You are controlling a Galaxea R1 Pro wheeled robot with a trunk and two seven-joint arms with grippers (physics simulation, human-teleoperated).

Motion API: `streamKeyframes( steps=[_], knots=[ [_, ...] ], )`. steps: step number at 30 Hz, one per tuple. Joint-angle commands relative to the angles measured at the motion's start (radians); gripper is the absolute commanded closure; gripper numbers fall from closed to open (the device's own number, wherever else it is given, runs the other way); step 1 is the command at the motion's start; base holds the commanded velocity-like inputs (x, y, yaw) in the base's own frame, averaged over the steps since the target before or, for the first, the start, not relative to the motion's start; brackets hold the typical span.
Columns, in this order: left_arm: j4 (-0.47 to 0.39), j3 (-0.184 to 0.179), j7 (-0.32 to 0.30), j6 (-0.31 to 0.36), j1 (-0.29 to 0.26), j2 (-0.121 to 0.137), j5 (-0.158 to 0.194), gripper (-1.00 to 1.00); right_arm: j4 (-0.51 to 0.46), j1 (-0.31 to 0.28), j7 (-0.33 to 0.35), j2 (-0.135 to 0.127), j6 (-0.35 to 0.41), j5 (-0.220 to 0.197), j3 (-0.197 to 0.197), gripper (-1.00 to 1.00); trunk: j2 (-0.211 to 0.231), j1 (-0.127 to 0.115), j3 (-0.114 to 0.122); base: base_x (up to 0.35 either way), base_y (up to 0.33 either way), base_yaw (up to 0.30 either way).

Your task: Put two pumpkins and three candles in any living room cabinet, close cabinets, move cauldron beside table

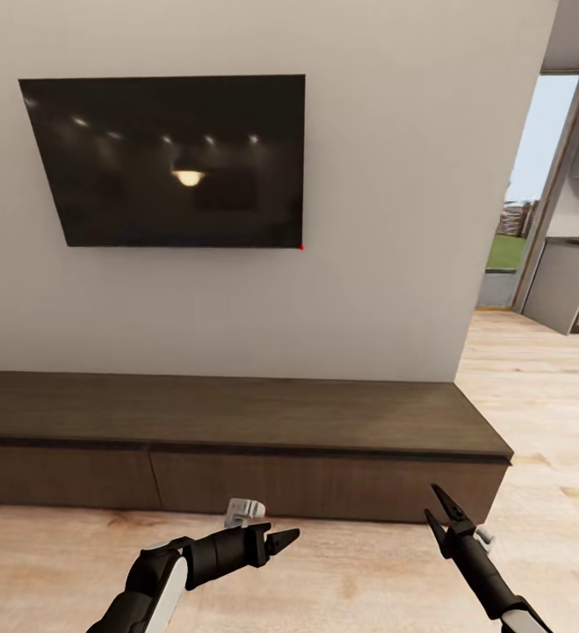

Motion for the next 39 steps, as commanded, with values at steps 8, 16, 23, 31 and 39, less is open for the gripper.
streamKeyframes(
  steps=[8,16,23,31,39],
  knots=[
    [0.002,0.001,-0.006,0.006,0.0,0.0,0.004,-1.0,-0.001,0.029,0.001,-0.017,0.01,-0.007,-0.062,-1.0,0.0,0.0,-0.001,0.039,0.0,0.0],
    [0.002,0.0,-0.009,0.004,0.0,0.0,0.003,-1.0,0.0,0.033,-0.039,-0.025,0.01,-0.008,-0.074,-1.0,0.0,0.0,-0.001,0.128,0.005,0.0],
    [0.001,-0.004,-0.011,0.0,0.0,0.0,0.001,-1.0,0.0,0.038,-0.046,-0.043,0.01,-0.009,-0.077,-1.0,0.0,0.0,-0.001,0.133,0.001,0.0],
    [0.0,-0.005,-0.012,-0.001,0.0,0.0,0.001,-1.0,0.0,0.041,-0.049,-0.049,0.018,-0.008,-0.131,-1.0,0.0,0.0,-0.001,0.057,0.0,0.0],
    [-0.001,-0.006,-0.012,-0.003,0.0,0.0,0.001,-1.0,0.0,0.044,-0.052,-0.052,0.02,-0.007,-0.148,-1.0,0.0,0.0,-0.001,0.105,0.0,0.0]
  ],
)
